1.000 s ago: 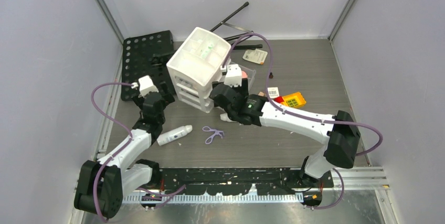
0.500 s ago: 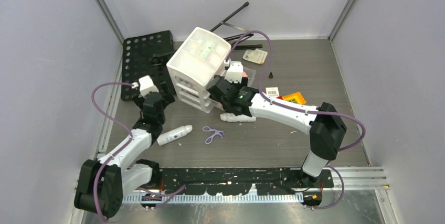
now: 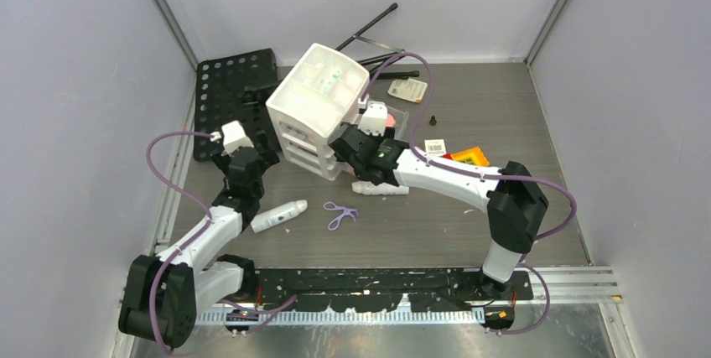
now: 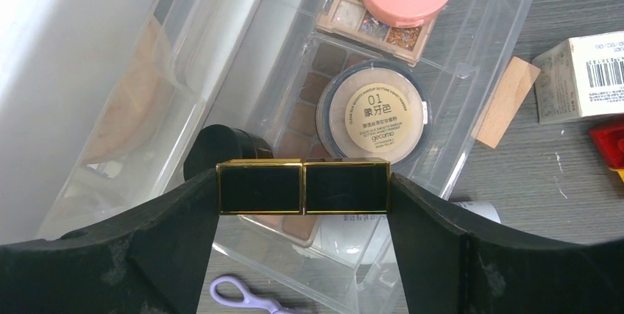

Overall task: Organize the makeup
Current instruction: Place the makeup in the drawer.

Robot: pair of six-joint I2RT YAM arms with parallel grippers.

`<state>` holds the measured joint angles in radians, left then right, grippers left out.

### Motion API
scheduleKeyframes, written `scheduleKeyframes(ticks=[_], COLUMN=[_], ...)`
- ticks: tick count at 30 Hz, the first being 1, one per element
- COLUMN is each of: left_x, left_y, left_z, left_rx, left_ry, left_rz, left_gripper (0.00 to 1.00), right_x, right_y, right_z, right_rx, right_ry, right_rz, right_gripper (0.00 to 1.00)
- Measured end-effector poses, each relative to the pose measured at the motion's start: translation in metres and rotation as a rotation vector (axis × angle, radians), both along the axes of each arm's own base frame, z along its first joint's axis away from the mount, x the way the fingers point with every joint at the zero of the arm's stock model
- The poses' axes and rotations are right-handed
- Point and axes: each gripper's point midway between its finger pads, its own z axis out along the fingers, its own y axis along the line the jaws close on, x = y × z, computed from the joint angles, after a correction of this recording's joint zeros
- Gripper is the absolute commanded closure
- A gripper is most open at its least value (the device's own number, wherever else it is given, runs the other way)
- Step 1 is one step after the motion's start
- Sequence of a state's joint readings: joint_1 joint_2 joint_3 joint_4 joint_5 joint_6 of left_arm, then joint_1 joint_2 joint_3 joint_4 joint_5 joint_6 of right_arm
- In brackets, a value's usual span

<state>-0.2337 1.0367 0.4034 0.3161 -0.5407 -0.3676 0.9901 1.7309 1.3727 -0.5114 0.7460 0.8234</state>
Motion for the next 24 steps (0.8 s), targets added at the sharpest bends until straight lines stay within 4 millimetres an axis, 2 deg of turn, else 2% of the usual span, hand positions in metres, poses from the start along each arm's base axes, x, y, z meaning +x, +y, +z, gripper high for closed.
scheduleKeyframes(ticks=[16, 20, 24], left_x=[0.000, 0.000, 0.000], left_y=[0.000, 0.000, 0.000], left_z=[-0.001, -0.001, -0.002], left_rx=[0.000, 0.001, 0.001], left_ry=[0.001, 0.004, 0.005], left_rz=[0.000, 0.000, 0.000], left_gripper=[0.03, 0.03, 0.03], right_x=[-0.001, -0.003, -0.006], right_y=[0.000, -0.005, -0.017], right_z=[0.001, 0.014, 0.040], right_rx=[0.003, 0.005, 0.018], right_ry=[0.001, -0.018, -0.057], right_rz=[0.007, 0.014, 0.025], right_gripper=[0.10, 0.11, 0.11])
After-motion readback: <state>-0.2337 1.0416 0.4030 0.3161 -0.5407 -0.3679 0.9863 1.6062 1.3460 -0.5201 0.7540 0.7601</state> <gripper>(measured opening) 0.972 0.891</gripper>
